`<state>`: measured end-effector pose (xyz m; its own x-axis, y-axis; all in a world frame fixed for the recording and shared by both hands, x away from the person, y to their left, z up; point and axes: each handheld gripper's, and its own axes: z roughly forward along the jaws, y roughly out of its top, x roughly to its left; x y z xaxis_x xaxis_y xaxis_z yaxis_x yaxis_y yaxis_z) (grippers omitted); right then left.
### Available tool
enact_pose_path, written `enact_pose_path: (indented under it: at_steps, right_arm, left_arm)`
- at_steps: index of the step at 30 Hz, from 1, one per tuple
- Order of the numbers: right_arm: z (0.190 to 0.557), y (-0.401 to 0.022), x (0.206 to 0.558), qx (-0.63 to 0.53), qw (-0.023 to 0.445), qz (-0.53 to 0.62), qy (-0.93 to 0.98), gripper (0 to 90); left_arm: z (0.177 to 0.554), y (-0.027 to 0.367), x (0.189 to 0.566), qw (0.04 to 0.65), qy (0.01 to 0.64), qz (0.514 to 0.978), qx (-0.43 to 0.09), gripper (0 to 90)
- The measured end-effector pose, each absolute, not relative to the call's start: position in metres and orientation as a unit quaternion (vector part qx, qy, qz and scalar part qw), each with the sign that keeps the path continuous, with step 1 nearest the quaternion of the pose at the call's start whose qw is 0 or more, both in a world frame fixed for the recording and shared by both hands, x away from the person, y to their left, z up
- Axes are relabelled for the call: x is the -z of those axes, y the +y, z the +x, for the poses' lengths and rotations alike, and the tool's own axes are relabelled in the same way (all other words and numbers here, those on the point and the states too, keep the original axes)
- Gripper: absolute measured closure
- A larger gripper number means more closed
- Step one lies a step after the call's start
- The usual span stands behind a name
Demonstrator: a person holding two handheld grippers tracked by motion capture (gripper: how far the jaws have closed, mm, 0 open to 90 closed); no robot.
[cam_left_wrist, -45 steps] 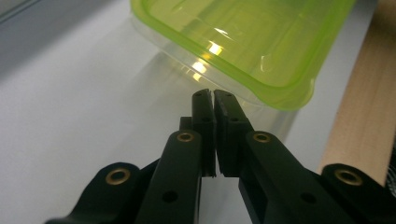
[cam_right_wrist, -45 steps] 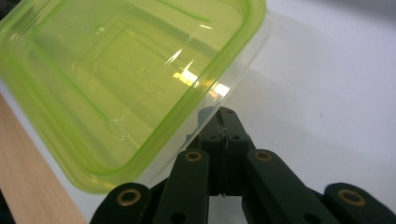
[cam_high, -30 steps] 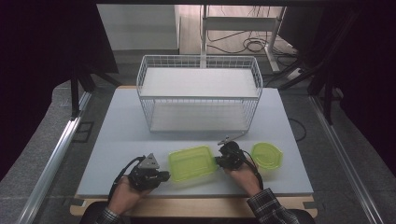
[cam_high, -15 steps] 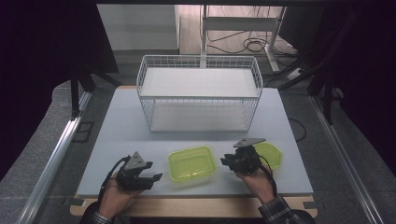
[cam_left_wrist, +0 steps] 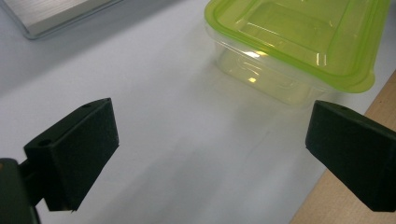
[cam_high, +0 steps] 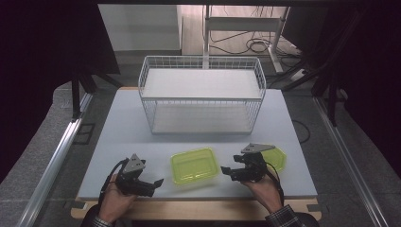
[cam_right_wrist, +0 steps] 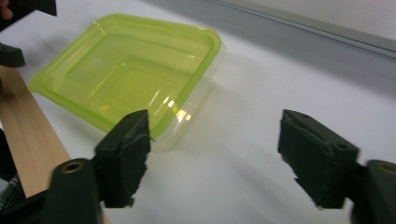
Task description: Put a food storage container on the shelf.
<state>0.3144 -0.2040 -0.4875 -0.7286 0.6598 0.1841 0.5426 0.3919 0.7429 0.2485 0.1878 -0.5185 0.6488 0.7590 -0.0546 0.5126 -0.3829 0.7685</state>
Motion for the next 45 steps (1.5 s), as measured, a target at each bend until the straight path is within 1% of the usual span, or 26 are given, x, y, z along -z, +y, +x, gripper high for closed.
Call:
enact_pose_path:
  at_steps: [1, 2, 3, 4, 5, 10, 12, 16, 18, 20, 23, 26, 32, 33, 35, 36, 37, 38, 41, 42, 43, 45]
  right_arm:
    - [0.315, -0.203, 0.488, -0.423, 0.067, 0.360, 0.829, 17.4]
    - [0.315, -0.203, 0.488, -0.423, 0.067, 0.360, 0.829, 17.4]
    - [0.316, -0.202, 0.488, -0.423, 0.066, 0.361, 0.829, 15.3]
    - [0.317, -0.201, 0.489, -0.422, 0.062, 0.362, 0.829, 11.3]
    - [0.318, -0.200, 0.490, -0.420, 0.061, 0.364, 0.829, 9.9]
    - [0.321, -0.196, 0.492, -0.417, 0.048, 0.371, 0.829, 8.5]
    - [0.323, -0.195, 0.492, -0.417, 0.036, 0.374, 0.828, 5.9]
    - [0.330, -0.192, 0.492, -0.424, 0.001, 0.391, 0.817, 6.4]
    - [0.333, -0.188, 0.492, -0.421, -0.004, 0.396, 0.816, 11.4]
    - [0.335, -0.185, 0.491, -0.420, -0.007, 0.398, 0.815, 18.8]
    - [0.340, -0.181, 0.491, -0.420, -0.021, 0.404, 0.813, 27.1]
    - [0.344, -0.177, 0.493, -0.415, -0.022, 0.409, 0.813, 33.6]
    - [0.354, -0.170, 0.497, -0.412, -0.042, 0.430, 0.802, 47.2]
    - [0.354, -0.170, 0.497, -0.412, -0.042, 0.430, 0.802, 47.2]
    - [0.359, -0.166, 0.500, -0.407, -0.052, 0.440, 0.799, 52.4]
    - [0.359, -0.166, 0.500, -0.407, -0.052, 0.440, 0.799, 52.4]
    - [0.361, -0.166, 0.501, -0.407, -0.058, 0.444, 0.796, 54.0]
    - [0.364, -0.166, 0.504, -0.406, -0.078, 0.455, 0.789, 57.7]
    - [0.367, -0.168, 0.507, -0.406, -0.100, 0.470, 0.777, 65.1]
    - [0.367, -0.168, 0.507, -0.406, -0.100, 0.470, 0.777, 65.1]
    - [0.368, -0.170, 0.509, -0.411, -0.129, 0.474, 0.768, 70.0]
    - [0.369, -0.171, 0.509, -0.409, -0.136, 0.476, 0.766, 72.7]
  left_arm:
    - [0.249, 0.188, 0.519, 0.396, 0.385, 0.818, -0.159, 1.4]
    - [0.249, 0.188, 0.519, 0.396, 0.385, 0.818, -0.159, 1.1]
    - [0.249, 0.188, 0.520, 0.396, 0.383, 0.819, -0.161, 1.1]
    - [0.249, 0.188, 0.520, 0.396, 0.382, 0.819, -0.163, 0.9]
    - [0.249, 0.188, 0.520, 0.395, 0.381, 0.820, -0.164, 0.8]
    - [0.249, 0.185, 0.522, 0.383, 0.374, 0.827, -0.169, 0.7]
    - [0.249, 0.184, 0.523, 0.380, 0.372, 0.829, -0.169, 0.7]
    - [0.250, 0.183, 0.524, 0.369, 0.368, 0.836, -0.172, 0.7]
    - [0.250, 0.182, 0.524, 0.368, 0.368, 0.836, -0.174, 0.7]
    - [0.250, 0.183, 0.524, 0.367, 0.369, 0.836, -0.174, 0.7]
    - [0.250, 0.183, 0.525, 0.367, 0.370, 0.836, -0.174, 0.7]
    - [0.250, 0.182, 0.525, 0.365, 0.370, 0.837, -0.173, 0.8]
    - [0.250, 0.181, 0.526, 0.359, 0.366, 0.841, -0.174, 0.9]
    - [0.250, 0.181, 0.526, 0.359, 0.366, 0.841, -0.174, 0.9]
    - [0.250, 0.181, 0.526, 0.360, 0.365, 0.841, -0.173, 0.9]
    - [0.250, 0.181, 0.526, 0.360, 0.365, 0.841, -0.173, 0.9]
    - [0.250, 0.181, 0.526, 0.360, 0.365, 0.841, -0.173, 0.9]
    - [0.250, 0.181, 0.526, 0.360, 0.364, 0.841, -0.172, 0.9]
    - [0.250, 0.181, 0.526, 0.360, 0.363, 0.842, -0.172, 1.0]
    - [0.250, 0.181, 0.526, 0.360, 0.363, 0.842, -0.172, 0.9]
    - [0.250, 0.180, 0.526, 0.359, 0.362, 0.843, -0.173, 0.9]
    - [0.250, 0.180, 0.526, 0.358, 0.362, 0.843, -0.173, 1.0]
